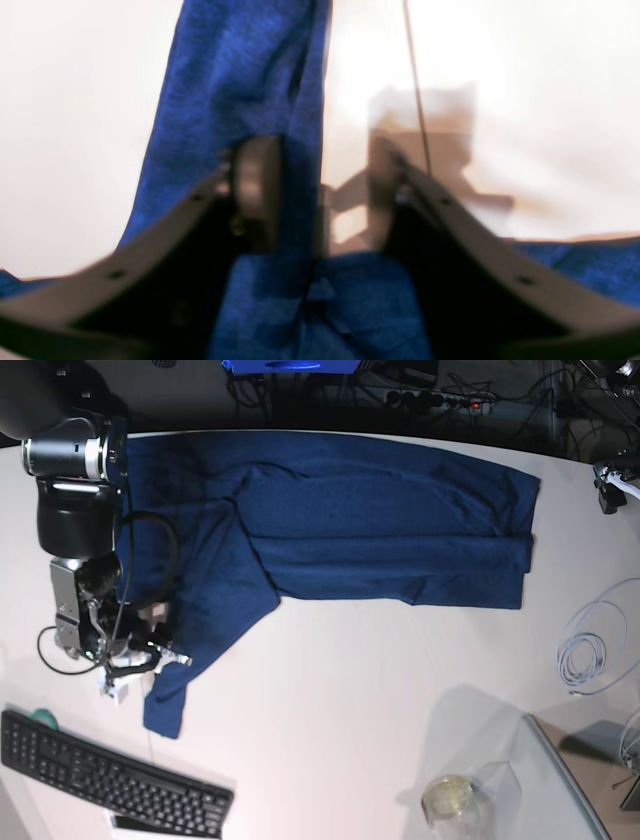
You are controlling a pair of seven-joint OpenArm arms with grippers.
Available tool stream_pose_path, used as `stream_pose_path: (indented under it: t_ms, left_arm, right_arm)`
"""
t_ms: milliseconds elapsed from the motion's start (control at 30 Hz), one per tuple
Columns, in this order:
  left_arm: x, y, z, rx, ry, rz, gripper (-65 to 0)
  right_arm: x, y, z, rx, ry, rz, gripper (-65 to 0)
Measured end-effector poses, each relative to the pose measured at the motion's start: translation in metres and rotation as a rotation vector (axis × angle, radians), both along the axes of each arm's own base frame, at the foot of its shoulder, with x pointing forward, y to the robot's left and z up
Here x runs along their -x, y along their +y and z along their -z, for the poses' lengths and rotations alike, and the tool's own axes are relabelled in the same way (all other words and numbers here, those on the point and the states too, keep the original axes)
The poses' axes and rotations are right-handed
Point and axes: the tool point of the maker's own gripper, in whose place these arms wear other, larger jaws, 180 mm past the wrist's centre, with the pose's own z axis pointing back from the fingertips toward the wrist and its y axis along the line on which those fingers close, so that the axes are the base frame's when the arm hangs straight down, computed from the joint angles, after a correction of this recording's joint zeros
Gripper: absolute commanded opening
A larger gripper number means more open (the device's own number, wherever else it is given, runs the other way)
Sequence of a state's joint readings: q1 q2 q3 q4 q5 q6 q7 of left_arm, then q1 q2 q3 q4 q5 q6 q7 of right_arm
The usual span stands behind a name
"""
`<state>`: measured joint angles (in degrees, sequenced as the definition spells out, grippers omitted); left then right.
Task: Layout the t-shirt on the table in an organized manner, then fold the t-shirt properly
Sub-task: 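Fold the held sleeve across the shirt body with the right gripper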
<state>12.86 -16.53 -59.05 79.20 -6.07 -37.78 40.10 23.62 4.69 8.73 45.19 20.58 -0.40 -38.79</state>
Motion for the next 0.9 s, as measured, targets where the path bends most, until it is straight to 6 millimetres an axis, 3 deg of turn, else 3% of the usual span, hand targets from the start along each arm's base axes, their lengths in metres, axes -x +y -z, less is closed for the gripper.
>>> stream_pose_path:
  t_ms: [100, 267, 333, 467, 633, 733, 900]
  left_arm:
    - [0.0, 0.0, 0.0, 0.0, 0.0, 0.0, -12.3]
    - [0.0, 0.0, 0.0, 0.0, 0.001, 0.0, -12.3]
    - [0.0, 0.0, 0.0, 0.0, 0.0, 0.0, -12.3]
    - [0.0, 0.004, -0.003, -0.01, 0.002, 0.002, -12.3]
    - [0.006, 0.014, 0.003, 0.004, 0.027, -0.012, -12.3]
    - [0.012, 0.017, 0.009, 0.015, 0.049, -0.021, -12.3]
    - [0.01, 0.016, 0.008, 0.017, 0.04, -0.021, -12.3]
  right_arm:
    - [0.001, 0.0, 0.0, -0.001, 0.005, -0.001, -54.9]
    - [0.001, 0.003, 0.001, -0.005, 0.006, -0.004, -57.9]
    - [0.003, 0.009, 0.002, -0.017, 0.02, -0.011, -65.0]
    - [0.004, 0.018, 0.0, -0.034, 0.024, -0.021, -65.0]
    - [-0.002, 0.025, -0.027, -0.04, -0.023, -0.051, -65.0]
    - [0.006, 0.047, -0.046, -0.071, -0.06, -0.095, -65.0]
    - [0.03, 0.077, -0.056, -0.119, -0.049, -0.132, -65.0]
